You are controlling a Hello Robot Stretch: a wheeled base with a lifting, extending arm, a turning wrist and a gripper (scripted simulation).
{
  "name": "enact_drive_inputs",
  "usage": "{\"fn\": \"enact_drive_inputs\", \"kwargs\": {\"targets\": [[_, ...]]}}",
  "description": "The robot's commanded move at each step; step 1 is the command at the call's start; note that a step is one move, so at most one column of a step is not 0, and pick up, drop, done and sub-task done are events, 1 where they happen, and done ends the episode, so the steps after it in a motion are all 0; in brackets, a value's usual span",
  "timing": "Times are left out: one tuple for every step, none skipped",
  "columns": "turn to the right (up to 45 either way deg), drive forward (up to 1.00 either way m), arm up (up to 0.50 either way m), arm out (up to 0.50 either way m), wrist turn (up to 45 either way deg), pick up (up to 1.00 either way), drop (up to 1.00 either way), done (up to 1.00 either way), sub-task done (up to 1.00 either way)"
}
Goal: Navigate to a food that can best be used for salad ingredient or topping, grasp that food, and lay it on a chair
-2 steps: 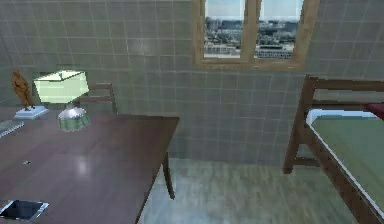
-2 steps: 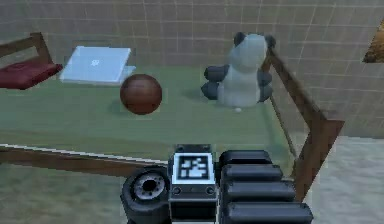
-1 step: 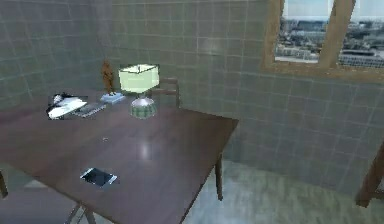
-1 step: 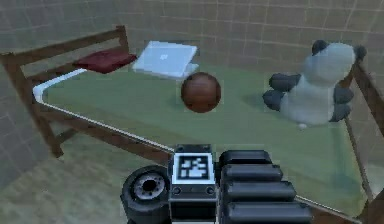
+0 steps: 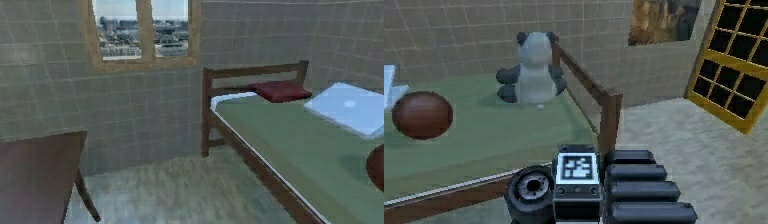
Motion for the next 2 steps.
{"fn": "enact_drive_inputs", "kwargs": {"targets": [[45.0, 0.00, 0.00, 0.00, 0.0, 0.00, 0.00, 0.00, 0.00], [45.0, 0.00, 0.00, 0.00, 0.0, 0.00, 0.00, 0.00, 0.00]]}}
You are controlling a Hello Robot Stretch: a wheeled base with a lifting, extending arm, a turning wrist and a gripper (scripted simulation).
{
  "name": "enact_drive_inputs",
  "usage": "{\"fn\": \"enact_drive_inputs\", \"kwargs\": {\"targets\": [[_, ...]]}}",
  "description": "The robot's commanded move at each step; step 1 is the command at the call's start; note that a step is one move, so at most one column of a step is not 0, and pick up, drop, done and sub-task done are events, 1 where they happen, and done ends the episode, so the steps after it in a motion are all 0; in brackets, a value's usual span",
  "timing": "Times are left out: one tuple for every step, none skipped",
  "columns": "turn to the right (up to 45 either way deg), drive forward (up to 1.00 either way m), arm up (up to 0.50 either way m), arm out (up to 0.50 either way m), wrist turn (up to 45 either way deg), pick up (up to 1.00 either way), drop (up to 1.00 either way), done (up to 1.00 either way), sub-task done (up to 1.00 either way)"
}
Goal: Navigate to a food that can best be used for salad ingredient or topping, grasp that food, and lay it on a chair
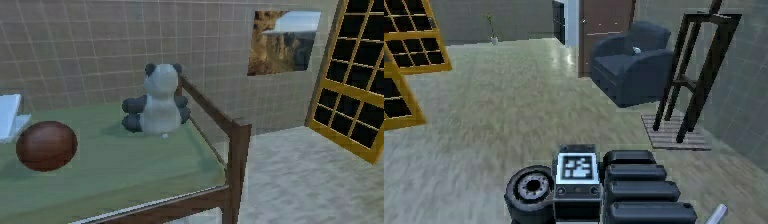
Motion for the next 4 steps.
{"fn": "enact_drive_inputs", "kwargs": {"targets": [[24.0, 0.00, 0.00, 0.00, 0.0, 0.00, 0.00, 0.00, 0.00], [45.0, 0.00, 0.00, 0.00, 0.0, 0.00, 0.00, 0.00, 0.00], [45.0, 0.00, 0.00, 0.00, 0.0, 0.00, 0.00, 0.00, 0.00], [45.0, 0.00, 0.00, 0.00, 0.0, 0.00, 0.00, 0.00, 0.00]]}}
